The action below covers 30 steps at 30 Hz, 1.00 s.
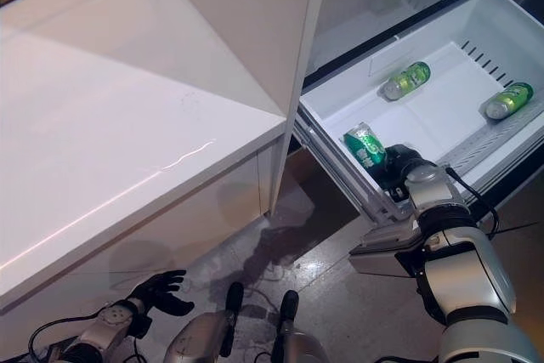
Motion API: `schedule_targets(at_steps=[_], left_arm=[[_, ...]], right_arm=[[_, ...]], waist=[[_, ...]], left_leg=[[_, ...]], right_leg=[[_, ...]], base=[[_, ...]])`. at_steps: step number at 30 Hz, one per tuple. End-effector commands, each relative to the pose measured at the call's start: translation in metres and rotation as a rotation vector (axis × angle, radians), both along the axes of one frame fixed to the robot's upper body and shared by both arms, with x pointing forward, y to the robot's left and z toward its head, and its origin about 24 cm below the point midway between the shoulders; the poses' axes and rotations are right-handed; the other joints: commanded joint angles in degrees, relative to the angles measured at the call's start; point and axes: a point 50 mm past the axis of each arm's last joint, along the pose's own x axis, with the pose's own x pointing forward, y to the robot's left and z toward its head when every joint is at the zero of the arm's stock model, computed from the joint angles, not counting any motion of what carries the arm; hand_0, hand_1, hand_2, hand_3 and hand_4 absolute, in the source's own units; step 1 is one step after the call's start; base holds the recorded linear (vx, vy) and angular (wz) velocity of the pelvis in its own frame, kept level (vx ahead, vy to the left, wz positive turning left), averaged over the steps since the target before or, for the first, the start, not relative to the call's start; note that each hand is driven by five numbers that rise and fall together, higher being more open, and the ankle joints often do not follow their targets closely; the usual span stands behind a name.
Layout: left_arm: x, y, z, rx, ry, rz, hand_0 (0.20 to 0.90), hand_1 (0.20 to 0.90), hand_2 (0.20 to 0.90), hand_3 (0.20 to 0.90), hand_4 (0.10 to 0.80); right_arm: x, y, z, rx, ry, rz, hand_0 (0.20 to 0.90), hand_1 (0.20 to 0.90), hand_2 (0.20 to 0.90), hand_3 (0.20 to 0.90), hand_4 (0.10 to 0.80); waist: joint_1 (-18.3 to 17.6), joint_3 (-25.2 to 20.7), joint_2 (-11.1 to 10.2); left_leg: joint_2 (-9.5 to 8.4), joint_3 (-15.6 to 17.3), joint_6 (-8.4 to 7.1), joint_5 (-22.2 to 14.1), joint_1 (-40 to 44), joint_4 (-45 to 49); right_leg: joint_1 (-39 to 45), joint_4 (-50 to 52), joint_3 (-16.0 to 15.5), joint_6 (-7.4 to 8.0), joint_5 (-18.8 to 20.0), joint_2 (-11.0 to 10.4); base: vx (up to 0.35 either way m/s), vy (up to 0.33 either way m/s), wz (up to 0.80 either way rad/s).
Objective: Put drinks into fridge and close the fridge
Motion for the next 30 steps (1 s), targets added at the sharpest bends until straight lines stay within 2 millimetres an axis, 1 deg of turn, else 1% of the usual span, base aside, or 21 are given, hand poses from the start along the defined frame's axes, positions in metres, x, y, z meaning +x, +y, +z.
schedule_targets(at_steps=[1,3,7,10,11,12,13,16,19,21,23,24,25,28,29,30], left_arm=[[-0.021,0.014,-0.006,0.088,0.055,-0.064,0.900,0.900,0.900,0.900,0.800],[-0.023,0.016,-0.007,0.096,0.065,-0.065,0.900,0.900,0.900,0.900,0.800],[-0.032,0.019,-0.010,0.106,0.091,-0.060,0.900,0.900,0.900,0.900,0.800],[-0.042,0.022,-0.014,0.109,0.108,-0.044,0.900,0.900,0.900,0.900,0.800],[-0.043,0.023,-0.015,0.110,0.110,-0.041,0.900,0.900,0.900,0.900,0.800],[-0.047,0.024,-0.016,0.111,0.118,-0.035,0.900,0.900,0.900,0.900,0.800],[-0.048,0.024,-0.017,0.111,0.120,-0.033,0.900,0.900,0.900,0.900,0.800],[-0.059,0.026,-0.022,0.120,0.143,-0.022,0.900,0.900,0.900,0.900,0.800],[-0.068,0.026,-0.026,0.121,0.165,-0.008,0.900,0.900,0.900,0.900,0.800],[-0.075,0.025,-0.030,0.116,0.182,0.010,0.900,0.900,0.900,0.900,0.800],[-0.078,0.024,-0.033,0.114,0.194,0.022,0.900,0.900,0.900,0.900,0.800],[-0.082,0.022,-0.035,0.112,0.207,0.031,0.900,0.900,0.900,0.900,0.800],[-0.082,0.022,-0.035,0.113,0.209,0.030,0.900,0.900,0.900,0.900,0.800],[-0.085,0.020,-0.039,0.113,0.229,0.037,0.900,0.900,0.900,0.900,0.800],[-0.085,0.017,-0.040,0.109,0.235,0.041,0.900,0.900,0.900,0.900,0.800],[-0.085,0.017,-0.040,0.108,0.236,0.042,0.900,0.900,0.900,0.900,0.800]], right_arm=[[-0.002,-0.028,0.059,-0.141,-0.135,-0.029,0.900,0.900,0.900,0.900,0.800],[0.000,-0.025,0.062,-0.118,-0.166,-0.013,0.900,0.900,0.900,0.900,0.800],[0.004,-0.009,0.077,-0.015,-0.288,0.046,0.900,0.900,0.900,0.900,0.800],[0.002,0.005,0.095,0.116,-0.450,0.081,0.900,0.900,0.900,0.900,0.800],[0.001,0.006,0.096,0.133,-0.458,0.084,0.900,0.900,0.900,0.900,0.800],[-0.002,0.009,0.106,0.197,-0.551,0.091,0.900,0.900,0.900,0.900,0.800],[-0.003,0.009,0.109,0.211,-0.572,0.093,0.900,0.900,0.900,0.900,0.800],[-0.013,0.014,0.130,0.349,-0.755,0.095,0.900,0.900,0.900,0.900,0.800],[-0.027,0.011,0.147,0.461,-0.947,0.058,0.900,0.900,0.900,0.900,0.800],[-0.036,0.006,0.154,0.532,-1.061,0.009,0.900,0.900,0.900,0.900,0.800],[-0.043,-0.001,0.154,0.551,-1.133,-0.045,0.900,0.900,0.900,0.900,0.800],[-0.050,-0.010,0.150,0.560,-1.182,-0.103,0.900,0.900,0.900,0.900,0.800],[-0.051,-0.011,0.149,0.561,-1.184,-0.110,0.900,0.900,0.900,0.900,0.800],[-0.060,-0.027,0.133,0.558,-1.229,-0.218,0.900,0.900,0.900,0.900,0.800],[-0.065,-0.034,0.121,0.557,-1.235,-0.280,0.900,0.900,0.900,0.900,0.800],[-0.066,-0.035,0.118,0.555,-1.233,-0.290,0.900,0.900,0.900,0.900,0.800]], waist=[[-1.9,-6.3,-0.5],[-2.1,-6.7,-0.7],[-2.8,-8.4,-1.3],[-3.8,-10.3,-2.1],[-3.9,-10.5,-2.2],[-4.4,-11.4,-2.6],[-4.5,-11.6,-2.6],[-5.4,-13.8,-3.4],[-6.3,-15.8,-3.6],[-6.9,-17.1,-3.4],[-7.3,-17.9,-3.3],[-7.8,-18.5,-3.1],[-7.7,-18.6,-3.1],[-8.3,-19.4,-2.8],[-8.6,-19.8,-2.6],[-8.7,-19.8,-2.5]], left_leg=[[-0.94,2.8,1.03,-3.8,-2.8,4.2],[-0.89,3.0,1.02,-3.9,-2.4,3.9],[-0.77,3.4,0.81,-4.2,-0.9,2.8],[-0.52,3.9,0.58,-4.4,0.3,1.9],[-0.50,4.0,0.57,-4.4,0.5,1.8],[-0.42,4.2,0.55,-4.6,1.1,1.4],[-0.40,4.3,0.55,-4.7,1.2,1.3],[-0.20,4.9,0.45,-5.0,2.3,0.5],[-0.15,5.5,0.44,-5.6,3.3,0.3],[-0.21,5.9,0.50,-6.3,4.1,0.2],[-0.16,6.2,0.48,-6.7,4.7,0.3],[-0.15,6.4,0.47,-7.0,5.1,0.3],[-0.15,6.4,0.46,-7.0,5.2,0.3],[-0.20,6.4,0.54,-7.3,6.0,0.0],[-0.21,6.5,0.55,-7.4,6.4,-0.1],[-0.19,6.5,0.54,-7.5,6.5,-0.1]], right_leg=[[-5.7,10.7,1.9,1.02,-4.9,2.4],[-5.4,10.5,2.1,1.12,-4.8,2.5],[-4.5,9.5,2.6,1.52,-4.6,2.6],[-3.6,8.6,3.1,1.87,-4.5,2.7],[-3.5,8.5,3.2,1.90,-4.5,2.8],[-3.1,8.2,3.6,2.06,-4.5,2.9],[-3.0,8.0,3.7,2.09,-4.5,2.9],[-2.4,7.1,4.5,2.42,-4.5,3.2],[-1.7,6.6,5.1,2.67,-4.6,3.4],[-1.0,6.0,5.6,2.80,-4.8,3.4],[-0.5,5.8,5.9,2.90,-4.9,3.3],[-0.1,5.7,6.2,2.91,-5.0,3.2],[-0.1,5.6,6.3,2.92,-5.0,3.2],[0.6,5.3,6.6,2.89,-5.2,3.1],[0.8,5.3,6.7,2.80,-5.4,3.0],[0.8,5.3,6.7,2.79,-5.4,2.9]], base=[[-0.022,-0.006,-0.13],[-0.013,-0.005,-0.21],[0.005,-0.004,-0.15],[0.019,-0.007,-0.22],[0.032,-0.015,-0.20],[0.028,-0.013,-0.23],[0.043,-0.021,-0.21],[0.047,-0.021,-0.07],[0.041,0.006,-0.20],[0.018,0.027,-0.19],[0.013,0.042,-0.11],[0.008,0.045,-0.18],[0.006,0.041,-0.16],[0.005,0.029,-0.04],[0.000,0.000,0.00],[0.000,0.000,0.00]])
